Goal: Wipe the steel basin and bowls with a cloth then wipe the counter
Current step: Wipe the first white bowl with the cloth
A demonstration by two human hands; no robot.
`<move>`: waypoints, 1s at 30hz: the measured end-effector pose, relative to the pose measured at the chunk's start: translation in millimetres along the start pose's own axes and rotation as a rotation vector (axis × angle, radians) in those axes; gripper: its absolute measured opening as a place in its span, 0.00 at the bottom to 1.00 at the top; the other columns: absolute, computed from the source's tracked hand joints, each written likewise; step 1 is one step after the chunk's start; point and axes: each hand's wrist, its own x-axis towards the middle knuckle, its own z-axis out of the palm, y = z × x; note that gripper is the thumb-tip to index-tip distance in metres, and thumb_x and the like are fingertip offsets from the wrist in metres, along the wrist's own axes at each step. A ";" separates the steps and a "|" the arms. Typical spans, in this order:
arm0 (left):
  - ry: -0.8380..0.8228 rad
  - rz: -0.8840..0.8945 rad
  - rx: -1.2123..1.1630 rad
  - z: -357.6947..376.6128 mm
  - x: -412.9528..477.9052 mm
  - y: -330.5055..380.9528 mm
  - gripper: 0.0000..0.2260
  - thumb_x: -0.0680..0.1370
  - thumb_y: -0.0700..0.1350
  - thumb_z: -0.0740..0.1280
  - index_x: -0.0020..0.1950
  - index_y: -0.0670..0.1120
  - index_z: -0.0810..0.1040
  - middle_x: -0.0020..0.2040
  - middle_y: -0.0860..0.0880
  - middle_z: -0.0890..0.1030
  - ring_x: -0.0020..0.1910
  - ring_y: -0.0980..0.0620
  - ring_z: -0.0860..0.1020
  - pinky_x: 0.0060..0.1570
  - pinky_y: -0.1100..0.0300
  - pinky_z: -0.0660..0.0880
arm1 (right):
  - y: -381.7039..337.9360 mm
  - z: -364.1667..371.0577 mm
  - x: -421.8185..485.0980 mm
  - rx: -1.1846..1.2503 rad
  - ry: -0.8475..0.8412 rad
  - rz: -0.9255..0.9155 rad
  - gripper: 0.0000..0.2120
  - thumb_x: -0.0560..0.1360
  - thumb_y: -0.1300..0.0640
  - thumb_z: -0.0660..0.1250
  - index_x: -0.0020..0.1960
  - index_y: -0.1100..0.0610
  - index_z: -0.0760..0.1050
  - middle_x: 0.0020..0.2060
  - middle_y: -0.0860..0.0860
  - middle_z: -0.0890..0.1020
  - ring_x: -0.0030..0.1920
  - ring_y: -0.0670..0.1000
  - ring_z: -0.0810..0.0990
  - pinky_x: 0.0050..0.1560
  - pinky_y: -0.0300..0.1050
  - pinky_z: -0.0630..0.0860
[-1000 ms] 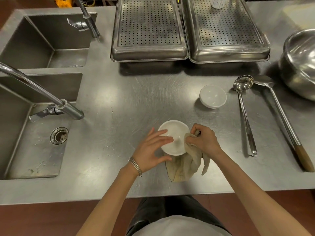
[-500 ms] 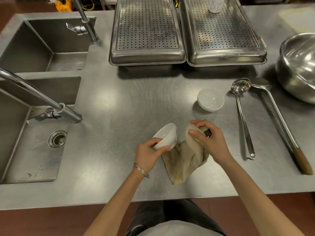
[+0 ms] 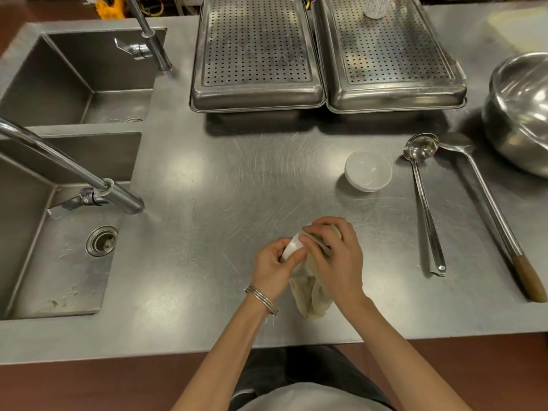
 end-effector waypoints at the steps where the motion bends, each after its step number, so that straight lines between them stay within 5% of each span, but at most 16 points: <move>1: -0.006 0.018 0.000 -0.8 -2.8 0.1 0.05 0.70 0.44 0.71 0.44 0.48 0.79 0.40 0.46 0.80 0.39 0.55 0.77 0.39 0.64 0.74 | -0.3 -0.8 4.1 -0.002 0.002 0.016 0.06 0.74 0.49 0.66 0.45 0.51 0.79 0.47 0.46 0.77 0.47 0.44 0.75 0.44 0.31 0.70; 7: -0.040 0.103 -0.047 -16.3 -14.8 -1.2 0.06 0.70 0.42 0.70 0.45 0.48 0.79 0.38 0.55 0.82 0.39 0.60 0.78 0.39 0.67 0.75 | 1.6 -12.5 36.5 0.266 -0.098 0.282 0.03 0.74 0.54 0.68 0.42 0.51 0.77 0.39 0.44 0.79 0.41 0.41 0.76 0.43 0.31 0.70; 13: -0.004 0.100 -0.055 -12.3 -9.4 -0.9 0.04 0.72 0.40 0.71 0.44 0.47 0.79 0.37 0.55 0.81 0.37 0.60 0.77 0.38 0.67 0.75 | 0.5 -3.1 10.6 -0.015 -0.079 -0.066 0.07 0.75 0.49 0.62 0.47 0.50 0.75 0.47 0.45 0.77 0.43 0.41 0.75 0.38 0.30 0.69; 22: -0.129 0.099 -0.223 -23.2 -10.1 -8.1 0.17 0.65 0.53 0.71 0.48 0.44 0.77 0.43 0.54 0.82 0.45 0.57 0.79 0.44 0.64 0.75 | 19.4 -20.3 32.3 0.618 -0.197 0.481 0.06 0.78 0.54 0.62 0.42 0.51 0.72 0.36 0.45 0.75 0.37 0.42 0.72 0.41 0.37 0.71; 25: -0.242 0.050 -0.152 -33.0 -4.4 -7.4 0.21 0.65 0.55 0.73 0.53 0.45 0.77 0.47 0.54 0.83 0.49 0.55 0.79 0.46 0.63 0.75 | 24.9 -25.0 35.2 0.563 -0.228 0.396 0.04 0.74 0.51 0.62 0.41 0.50 0.71 0.34 0.39 0.75 0.37 0.40 0.73 0.40 0.32 0.71; 30: -0.443 -0.043 0.088 -32.4 12.5 13.7 0.11 0.72 0.43 0.71 0.53 0.44 0.78 0.46 0.52 0.82 0.48 0.56 0.80 0.48 0.63 0.76 | 22.6 -25.8 43.6 0.293 -0.421 0.139 0.04 0.74 0.52 0.65 0.42 0.51 0.72 0.36 0.43 0.77 0.39 0.42 0.75 0.42 0.38 0.72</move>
